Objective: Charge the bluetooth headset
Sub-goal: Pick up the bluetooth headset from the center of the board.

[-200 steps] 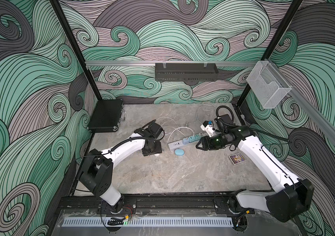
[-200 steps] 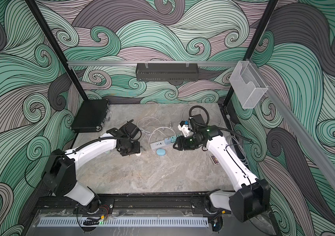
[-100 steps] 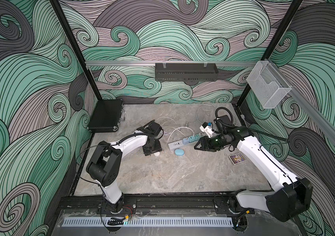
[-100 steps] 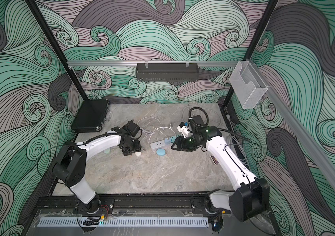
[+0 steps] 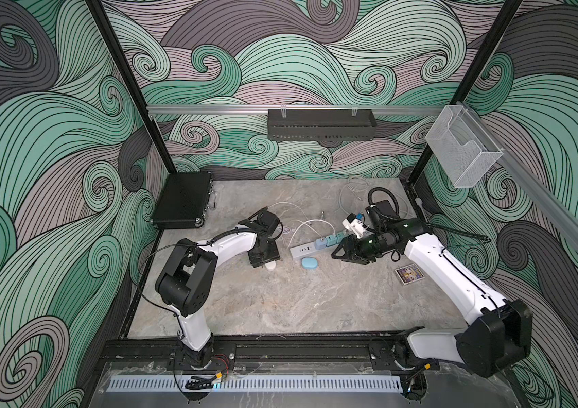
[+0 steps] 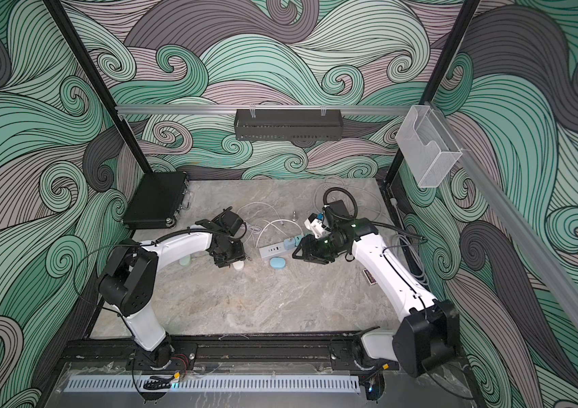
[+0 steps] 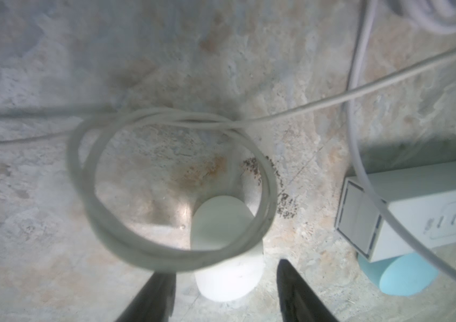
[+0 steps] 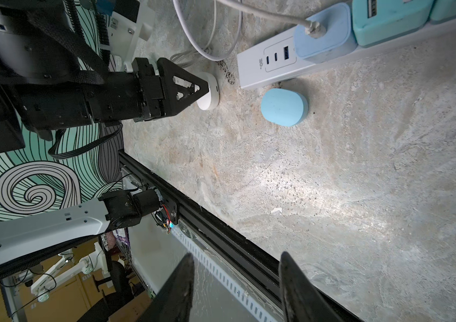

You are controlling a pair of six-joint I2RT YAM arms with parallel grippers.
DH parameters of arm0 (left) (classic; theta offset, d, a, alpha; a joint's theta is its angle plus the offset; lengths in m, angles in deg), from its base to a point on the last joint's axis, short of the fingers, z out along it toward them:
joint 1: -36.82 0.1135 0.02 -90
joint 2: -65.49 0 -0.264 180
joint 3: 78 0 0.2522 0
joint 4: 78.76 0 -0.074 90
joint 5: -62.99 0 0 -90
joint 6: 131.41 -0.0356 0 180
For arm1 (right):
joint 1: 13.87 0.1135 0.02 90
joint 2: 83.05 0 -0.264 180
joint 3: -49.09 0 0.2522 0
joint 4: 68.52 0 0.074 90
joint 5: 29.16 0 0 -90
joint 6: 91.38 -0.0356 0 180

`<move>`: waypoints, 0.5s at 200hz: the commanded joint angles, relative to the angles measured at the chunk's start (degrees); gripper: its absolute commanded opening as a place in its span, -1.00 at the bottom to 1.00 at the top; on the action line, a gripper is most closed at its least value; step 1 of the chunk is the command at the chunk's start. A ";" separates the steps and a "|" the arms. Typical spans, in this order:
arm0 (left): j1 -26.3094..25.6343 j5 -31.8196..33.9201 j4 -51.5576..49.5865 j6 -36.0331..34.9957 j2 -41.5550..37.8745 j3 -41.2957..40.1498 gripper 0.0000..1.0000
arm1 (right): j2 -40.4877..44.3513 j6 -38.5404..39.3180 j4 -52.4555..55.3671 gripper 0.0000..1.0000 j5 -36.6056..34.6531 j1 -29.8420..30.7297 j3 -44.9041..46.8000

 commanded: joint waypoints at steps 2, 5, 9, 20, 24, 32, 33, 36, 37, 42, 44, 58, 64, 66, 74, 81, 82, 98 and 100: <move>0.42 0.34 -0.12 0.24 1.46 1.12 0.14 | -0.44 -0.19 -0.63 -0.01 0.79 0.11 0.17; 0.39 0.35 -0.14 0.24 1.58 1.09 0.13 | -0.40 -0.16 -0.63 -0.01 0.81 0.09 0.17; 0.38 0.35 -0.15 0.24 1.73 0.98 0.12 | -0.48 -0.11 -0.63 -0.01 0.79 0.07 0.17; 0.38 0.41 -0.16 0.15 1.95 0.88 0.10 | -0.57 0.06 -0.67 -0.01 0.82 0.03 0.08; 0.38 0.41 0.03 0.15 1.93 0.78 0.09 | -0.57 0.09 -0.66 -0.01 0.89 -0.02 -0.01; 0.38 0.42 0.20 0.07 2.07 0.61 0.07 | -0.66 0.19 -0.63 -0.01 0.82 -0.10 -0.02; 0.38 0.43 0.25 0.07 2.08 0.61 0.07 | -0.66 0.19 -0.63 -0.01 0.83 -0.09 -0.02; 0.38 0.44 0.30 0.02 2.06 0.61 0.06 | -0.74 0.26 -0.71 -0.01 0.85 -0.10 -0.01; 0.38 0.44 0.34 -0.01 2.08 0.61 0.06 | -0.74 0.27 -0.67 -0.01 0.89 -0.13 -0.01; 0.38 0.44 0.40 -0.10 2.15 0.58 0.05 | -0.81 0.39 -0.64 -0.01 0.86 -0.17 -0.01; 0.38 0.41 0.39 -0.11 2.17 0.66 0.05 | -0.83 0.38 -0.70 -0.01 0.89 -0.17 -0.01; 0.38 0.51 0.38 -0.36 2.43 0.85 0.03 | -1.01 0.54 -0.64 -0.01 0.97 -0.33 -0.01; 0.38 0.52 0.38 -0.45 2.52 0.89 0.01 | -1.09 0.61 -0.68 -0.01 1.01 -0.34 -0.01; 0.38 0.48 0.38 -0.46 2.53 0.94 0.01 | -1.10 0.65 -0.65 -0.01 0.97 -0.34 -0.01; 0.38 0.44 0.45 -0.63 2.53 1.02 -0.04 | -1.19 0.71 -0.66 -0.01 1.01 -0.43 -0.01; 0.38 0.41 0.46 -0.73 2.52 1.12 -0.09 | -1.26 0.72 -0.64 -0.01 0.98 -0.51 -0.10; 0.38 0.42 0.46 -0.77 2.53 1.13 -0.09 | -1.27 0.72 -0.64 -0.01 0.95 -0.52 -0.10; 0.38 0.39 0.51 -1.04 2.27 1.22 -0.17 | -1.36 0.86 -0.64 -0.01 0.98 -0.77 -0.19; 0.38 0.42 0.52 -1.12 2.20 1.22 -0.18 | -1.36 0.89 -0.68 -0.01 1.01 -0.78 -0.19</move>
